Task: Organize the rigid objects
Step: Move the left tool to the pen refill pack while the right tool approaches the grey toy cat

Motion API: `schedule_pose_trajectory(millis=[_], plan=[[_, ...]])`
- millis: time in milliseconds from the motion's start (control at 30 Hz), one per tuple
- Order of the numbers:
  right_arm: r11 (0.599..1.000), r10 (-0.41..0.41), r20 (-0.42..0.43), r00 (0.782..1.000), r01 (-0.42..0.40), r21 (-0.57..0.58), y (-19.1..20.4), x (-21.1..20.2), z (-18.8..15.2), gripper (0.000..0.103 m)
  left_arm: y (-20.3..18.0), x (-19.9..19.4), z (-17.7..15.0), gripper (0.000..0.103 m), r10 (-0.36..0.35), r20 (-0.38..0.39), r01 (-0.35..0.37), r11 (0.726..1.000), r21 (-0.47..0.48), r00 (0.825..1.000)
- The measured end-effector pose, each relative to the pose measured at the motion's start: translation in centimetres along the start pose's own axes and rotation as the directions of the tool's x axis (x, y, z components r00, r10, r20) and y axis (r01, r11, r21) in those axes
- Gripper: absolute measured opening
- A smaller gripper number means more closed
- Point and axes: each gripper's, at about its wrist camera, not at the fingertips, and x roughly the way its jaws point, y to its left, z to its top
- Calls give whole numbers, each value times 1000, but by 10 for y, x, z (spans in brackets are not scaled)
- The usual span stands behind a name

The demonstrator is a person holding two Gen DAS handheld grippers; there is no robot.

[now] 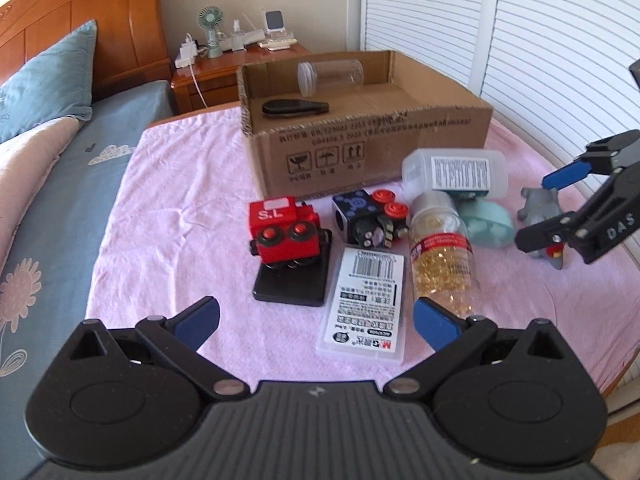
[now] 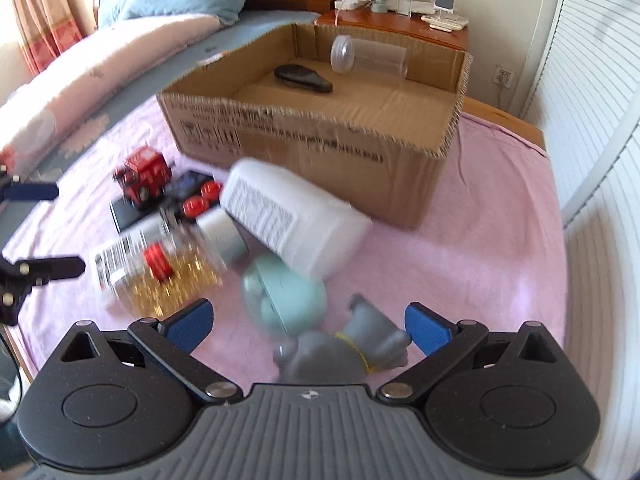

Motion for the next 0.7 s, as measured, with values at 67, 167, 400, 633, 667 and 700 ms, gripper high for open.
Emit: schedule_pose_trajectory(millis=[67, 167, 400, 633, 667, 700], plan=[[1000, -5, -9, 1000, 5, 4, 0, -6, -10, 103, -3, 7, -3, 102, -16, -18, 16, 1000, 13, 1000], [1000, -18, -16, 1000, 19, 25, -2, -13, -23, 103, -7, 17, -8, 102, -43, -48, 44, 999, 25, 998], [994, -25, -4, 1000, 26, 102, -7, -14, -38, 103, 1, 31, -18, 102, -45, -84, 45, 999, -11, 995], [994, -41, -1, 999, 41, 99, -3, -15, -42, 103, 29, 24, -26, 103, -6, -95, 1, 999, -50, 995], [994, -43, -4, 999, 43, 95, -2, -15, -42, 103, 33, 22, -27, 103, 4, -95, -9, 998, -58, 995], [995, -46, -7, 999, 46, 90, -1, -16, -43, 103, 37, 22, -28, 103, 13, -94, -20, 998, -67, 995]])
